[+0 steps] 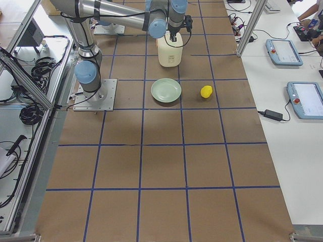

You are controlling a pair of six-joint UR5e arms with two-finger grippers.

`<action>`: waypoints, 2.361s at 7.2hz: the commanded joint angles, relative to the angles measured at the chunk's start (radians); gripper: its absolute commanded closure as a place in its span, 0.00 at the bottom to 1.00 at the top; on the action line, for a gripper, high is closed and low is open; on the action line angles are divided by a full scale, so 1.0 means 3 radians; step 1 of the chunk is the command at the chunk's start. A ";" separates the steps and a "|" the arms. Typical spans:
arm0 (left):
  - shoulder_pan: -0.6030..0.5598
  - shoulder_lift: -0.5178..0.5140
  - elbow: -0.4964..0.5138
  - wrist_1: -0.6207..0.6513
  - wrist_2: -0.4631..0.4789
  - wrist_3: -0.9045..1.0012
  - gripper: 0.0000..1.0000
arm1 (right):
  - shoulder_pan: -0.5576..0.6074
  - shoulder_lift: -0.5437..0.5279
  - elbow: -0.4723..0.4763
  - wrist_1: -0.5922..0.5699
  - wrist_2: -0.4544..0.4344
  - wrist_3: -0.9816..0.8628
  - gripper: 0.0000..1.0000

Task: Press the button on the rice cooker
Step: 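Move the right gripper over the green button on the cooker lid, then press down on the green lid button with the right gripper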

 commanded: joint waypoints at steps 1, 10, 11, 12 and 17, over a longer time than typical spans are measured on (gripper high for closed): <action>0.0000 0.0000 0.0000 -0.0005 0.0000 0.0000 0.00 | 0.0010 0.0031 0.0077 -0.0116 0.0038 -0.0012 0.90; 0.0000 0.0000 0.0000 0.0000 0.0000 0.0000 0.00 | 0.0025 0.0123 0.0103 -0.0274 0.0043 -0.0053 0.90; 0.0000 0.0000 0.0000 -0.0005 0.0000 0.0000 0.00 | 0.0030 0.0138 0.0103 -0.0295 0.0089 -0.0053 0.90; 0.0000 0.0000 0.0000 -0.0005 0.0000 0.0000 0.00 | 0.0030 0.0144 0.0128 -0.0321 0.0089 -0.0048 0.90; 0.0000 0.0000 0.0000 0.0000 0.0000 0.0000 0.00 | 0.0020 0.0200 0.0139 -0.0377 0.0089 -0.0129 0.90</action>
